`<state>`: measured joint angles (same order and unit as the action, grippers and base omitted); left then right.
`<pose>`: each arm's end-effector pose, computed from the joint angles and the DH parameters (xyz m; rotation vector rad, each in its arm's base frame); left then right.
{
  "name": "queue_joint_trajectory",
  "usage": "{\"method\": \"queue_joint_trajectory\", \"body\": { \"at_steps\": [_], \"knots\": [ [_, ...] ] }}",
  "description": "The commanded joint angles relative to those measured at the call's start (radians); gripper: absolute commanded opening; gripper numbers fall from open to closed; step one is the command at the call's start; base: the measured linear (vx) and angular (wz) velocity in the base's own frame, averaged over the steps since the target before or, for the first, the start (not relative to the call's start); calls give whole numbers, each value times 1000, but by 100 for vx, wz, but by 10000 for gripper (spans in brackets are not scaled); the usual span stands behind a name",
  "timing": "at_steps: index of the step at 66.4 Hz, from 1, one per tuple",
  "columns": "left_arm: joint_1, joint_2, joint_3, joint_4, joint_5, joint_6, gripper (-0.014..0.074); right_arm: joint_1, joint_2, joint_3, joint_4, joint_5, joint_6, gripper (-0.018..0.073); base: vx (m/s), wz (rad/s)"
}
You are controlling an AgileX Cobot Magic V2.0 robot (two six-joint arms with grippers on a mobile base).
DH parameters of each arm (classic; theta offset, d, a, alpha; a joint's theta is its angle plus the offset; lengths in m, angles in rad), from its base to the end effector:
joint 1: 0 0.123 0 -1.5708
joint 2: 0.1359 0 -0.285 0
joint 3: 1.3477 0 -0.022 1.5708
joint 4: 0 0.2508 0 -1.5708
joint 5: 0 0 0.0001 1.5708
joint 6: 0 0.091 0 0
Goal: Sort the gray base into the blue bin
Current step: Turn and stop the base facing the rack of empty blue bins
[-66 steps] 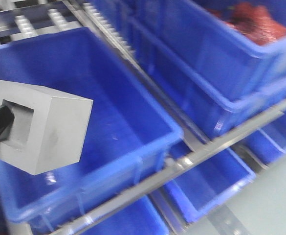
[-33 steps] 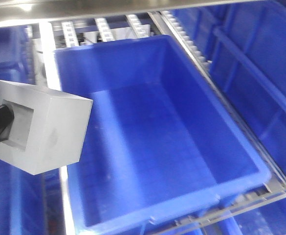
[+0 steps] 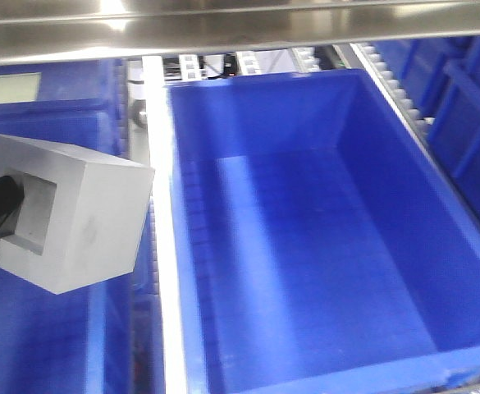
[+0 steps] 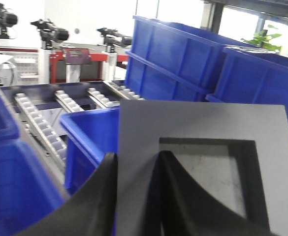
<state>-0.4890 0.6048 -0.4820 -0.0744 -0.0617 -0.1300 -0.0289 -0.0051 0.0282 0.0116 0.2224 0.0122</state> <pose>0.1168 -0.0617 0.3306 0.2192 1.5550 -0.5441 0.0561 -0.0014 0.1837 0.0434 1.7285 -0.0018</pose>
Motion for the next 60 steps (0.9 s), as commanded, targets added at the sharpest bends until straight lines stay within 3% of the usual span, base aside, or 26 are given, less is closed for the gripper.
{"method": "queue_joint_trajectory", "body": {
  "at_steps": [1,60],
  "knots": [
    [-5,-2,-30,-7,-111,-9,-6,-3,18,2,-5,-72,-12,-5,2,24],
    [-5,-2,-30,-7,-111,-9,-6,-3,18,2,-5,-72,-12,-5,0,17]
  ]
}}
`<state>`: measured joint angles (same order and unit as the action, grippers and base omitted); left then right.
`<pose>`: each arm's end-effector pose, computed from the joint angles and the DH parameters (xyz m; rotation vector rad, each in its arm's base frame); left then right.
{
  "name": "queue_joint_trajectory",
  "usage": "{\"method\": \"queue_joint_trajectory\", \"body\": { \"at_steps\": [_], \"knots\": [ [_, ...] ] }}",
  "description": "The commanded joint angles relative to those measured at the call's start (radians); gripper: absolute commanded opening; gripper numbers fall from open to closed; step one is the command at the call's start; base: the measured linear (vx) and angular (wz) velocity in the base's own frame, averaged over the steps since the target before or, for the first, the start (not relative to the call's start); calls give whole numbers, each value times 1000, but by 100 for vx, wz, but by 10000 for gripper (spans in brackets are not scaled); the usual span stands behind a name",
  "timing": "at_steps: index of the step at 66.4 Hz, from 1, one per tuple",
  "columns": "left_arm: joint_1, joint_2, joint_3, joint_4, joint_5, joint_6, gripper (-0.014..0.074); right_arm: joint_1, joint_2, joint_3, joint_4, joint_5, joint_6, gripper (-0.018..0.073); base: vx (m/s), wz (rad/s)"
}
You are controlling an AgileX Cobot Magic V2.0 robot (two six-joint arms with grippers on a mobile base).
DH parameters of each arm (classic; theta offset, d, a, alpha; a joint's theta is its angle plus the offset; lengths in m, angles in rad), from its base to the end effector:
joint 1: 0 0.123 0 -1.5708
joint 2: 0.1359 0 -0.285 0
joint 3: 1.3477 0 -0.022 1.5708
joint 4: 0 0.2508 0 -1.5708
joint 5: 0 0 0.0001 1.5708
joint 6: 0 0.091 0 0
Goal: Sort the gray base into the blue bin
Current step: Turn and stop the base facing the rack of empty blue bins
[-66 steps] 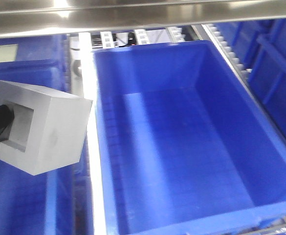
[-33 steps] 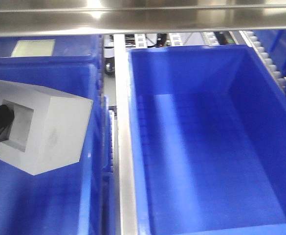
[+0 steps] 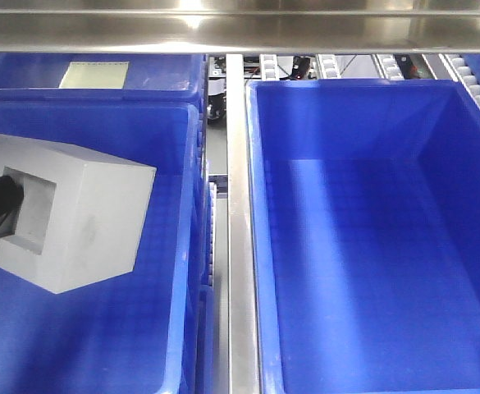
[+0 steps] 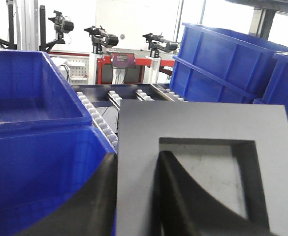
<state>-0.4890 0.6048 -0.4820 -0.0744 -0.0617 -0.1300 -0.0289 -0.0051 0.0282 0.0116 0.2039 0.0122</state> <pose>0.1168 -0.0617 0.3306 0.2192 1.5550 -0.5441 0.0564 -0.0014 0.1854 0.0431 1.7100 -0.0020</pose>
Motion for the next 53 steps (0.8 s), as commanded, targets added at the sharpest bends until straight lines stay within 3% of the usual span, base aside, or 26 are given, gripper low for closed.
{"method": "queue_joint_trajectory", "body": {
  "at_steps": [1,53],
  "knots": [
    [-5,-2,-30,-7,-111,-9,-6,-3,18,2,-5,-54,-12,-5,0,6],
    [-5,-2,-30,-7,-111,-9,-6,-3,18,2,-5,-54,-12,-5,0,0]
  ]
}}
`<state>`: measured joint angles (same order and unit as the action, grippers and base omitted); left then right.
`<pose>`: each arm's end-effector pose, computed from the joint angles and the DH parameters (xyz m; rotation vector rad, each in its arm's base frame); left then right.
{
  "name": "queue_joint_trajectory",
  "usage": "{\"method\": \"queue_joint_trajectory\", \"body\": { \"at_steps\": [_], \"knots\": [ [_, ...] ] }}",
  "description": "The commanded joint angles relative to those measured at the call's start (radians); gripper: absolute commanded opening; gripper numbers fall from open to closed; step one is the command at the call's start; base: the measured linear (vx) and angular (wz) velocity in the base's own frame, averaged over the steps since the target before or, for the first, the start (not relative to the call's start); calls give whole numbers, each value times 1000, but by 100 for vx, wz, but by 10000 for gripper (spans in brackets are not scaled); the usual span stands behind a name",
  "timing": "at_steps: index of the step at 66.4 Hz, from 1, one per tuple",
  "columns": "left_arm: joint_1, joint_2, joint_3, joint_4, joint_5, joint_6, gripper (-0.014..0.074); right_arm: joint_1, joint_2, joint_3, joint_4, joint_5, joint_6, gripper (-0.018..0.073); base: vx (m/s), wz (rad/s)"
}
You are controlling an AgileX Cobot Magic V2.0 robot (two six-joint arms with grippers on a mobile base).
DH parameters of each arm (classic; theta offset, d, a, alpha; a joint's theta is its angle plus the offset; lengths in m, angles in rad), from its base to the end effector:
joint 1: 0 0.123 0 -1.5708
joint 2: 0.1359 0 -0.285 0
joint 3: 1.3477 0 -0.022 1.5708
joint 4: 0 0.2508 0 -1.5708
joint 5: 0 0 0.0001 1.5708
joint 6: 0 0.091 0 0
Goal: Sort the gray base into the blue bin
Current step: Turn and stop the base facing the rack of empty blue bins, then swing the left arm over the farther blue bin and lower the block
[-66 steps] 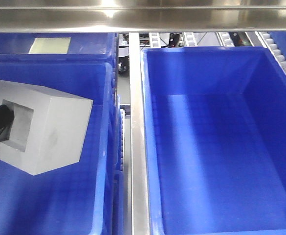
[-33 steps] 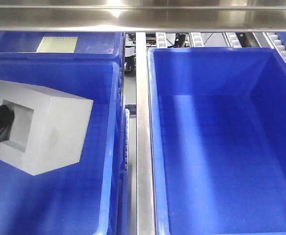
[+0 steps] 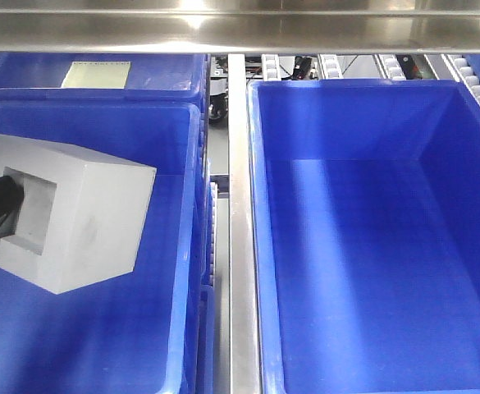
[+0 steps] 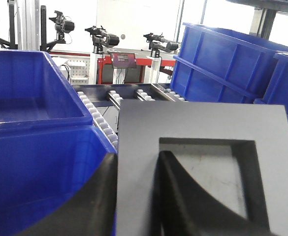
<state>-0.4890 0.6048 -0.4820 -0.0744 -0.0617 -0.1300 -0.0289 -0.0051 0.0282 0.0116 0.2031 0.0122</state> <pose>0.1168 -0.0617 0.3306 0.2192 1.5550 -0.5441 0.0564 -0.0014 0.1855 0.0431 1.7092 -0.0020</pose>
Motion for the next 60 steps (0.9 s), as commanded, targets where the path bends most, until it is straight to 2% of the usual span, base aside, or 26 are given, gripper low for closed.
{"method": "queue_joint_trajectory", "body": {
  "at_steps": [1,36,41,46,53,60],
  "knots": [
    [-5,-2,-30,-7,-111,-9,-6,-3,18,2,-5,-53,-12,-5,0,0],
    [-6,-1,-33,-7,-118,-10,-6,-3,18,2,-5,-53,-12,-5,0,0],
    [-15,16,-49,-3,-90,-9,-6,-3,18,2,-5,-53,-12,-5,0,0],
    [-56,47,-79,23,-75,-9,-6,-3,18,2,-5,-53,-12,-5,0,0],
    [-154,138,-132,74,-74,-9,-6,-3,18,2,-5,-53,-12,-5,0,0],
    [-250,266,-204,74,-81,-9,-6,-3,18,2,-5,-53,-12,-5,0,0]
  ]
}}
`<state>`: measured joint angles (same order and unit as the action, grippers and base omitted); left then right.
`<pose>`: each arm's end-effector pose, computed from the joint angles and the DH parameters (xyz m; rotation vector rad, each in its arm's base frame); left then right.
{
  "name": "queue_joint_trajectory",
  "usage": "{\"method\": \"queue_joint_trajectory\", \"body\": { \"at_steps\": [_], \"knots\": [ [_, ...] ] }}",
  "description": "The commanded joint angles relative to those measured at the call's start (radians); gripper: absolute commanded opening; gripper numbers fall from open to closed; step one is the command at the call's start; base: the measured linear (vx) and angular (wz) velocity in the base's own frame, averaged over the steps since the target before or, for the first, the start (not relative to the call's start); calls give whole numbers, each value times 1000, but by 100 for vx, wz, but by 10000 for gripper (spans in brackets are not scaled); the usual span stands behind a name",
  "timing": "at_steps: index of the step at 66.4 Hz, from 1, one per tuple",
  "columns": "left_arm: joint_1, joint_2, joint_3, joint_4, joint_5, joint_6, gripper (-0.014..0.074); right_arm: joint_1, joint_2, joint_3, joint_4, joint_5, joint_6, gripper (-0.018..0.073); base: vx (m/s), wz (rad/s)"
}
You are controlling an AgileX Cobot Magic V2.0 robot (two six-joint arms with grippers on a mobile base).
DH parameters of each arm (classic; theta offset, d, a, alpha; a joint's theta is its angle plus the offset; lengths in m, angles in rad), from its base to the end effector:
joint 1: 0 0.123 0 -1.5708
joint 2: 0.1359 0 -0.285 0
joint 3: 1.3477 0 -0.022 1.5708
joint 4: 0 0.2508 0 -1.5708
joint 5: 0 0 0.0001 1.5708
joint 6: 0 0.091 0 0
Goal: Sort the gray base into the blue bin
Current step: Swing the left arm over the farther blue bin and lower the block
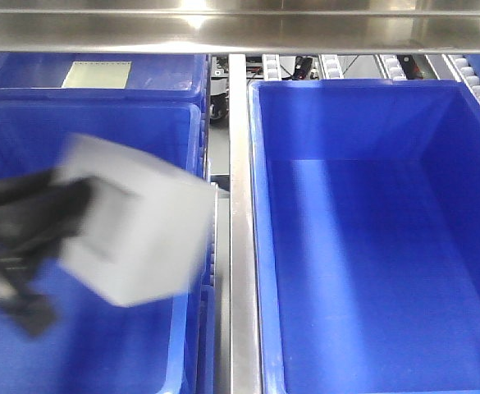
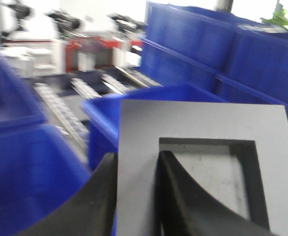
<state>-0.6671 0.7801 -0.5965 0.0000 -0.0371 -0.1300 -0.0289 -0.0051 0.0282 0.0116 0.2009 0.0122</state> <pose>0.1328 -0.1046 0.3413 0.4418 1.6056 -0.6090 0.0564 -0.0014 0.1857 0.0431 1.7070 -0.0020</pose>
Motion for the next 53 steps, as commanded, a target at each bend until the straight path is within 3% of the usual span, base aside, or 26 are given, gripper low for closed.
{"method": "queue_joint_trajectory", "body": {
  "at_steps": [1,11,26,36,53],
  "knots": [
    [-90,108,-99,0,-107,-9,-6,-3,18,2,-5,-51,-12,-5,0,0],
    [-204,306,-224,0,-114,-9,-6,-3,18,2,-5,-51,-12,-5,0,0],
    [-318,629,-469,0,-115,-9,-6,-3,18,2,-5,-51,-12,-5,0,0],
    [-328,852,-680,0,-83,-9,-6,-3,18,2,-5,-51,-12,-5,0,0],
    [-339,1188,-980,-11,128,-9,-5,-3,18,2,-5,-51,-12,-5,0,0]
  ]
}}
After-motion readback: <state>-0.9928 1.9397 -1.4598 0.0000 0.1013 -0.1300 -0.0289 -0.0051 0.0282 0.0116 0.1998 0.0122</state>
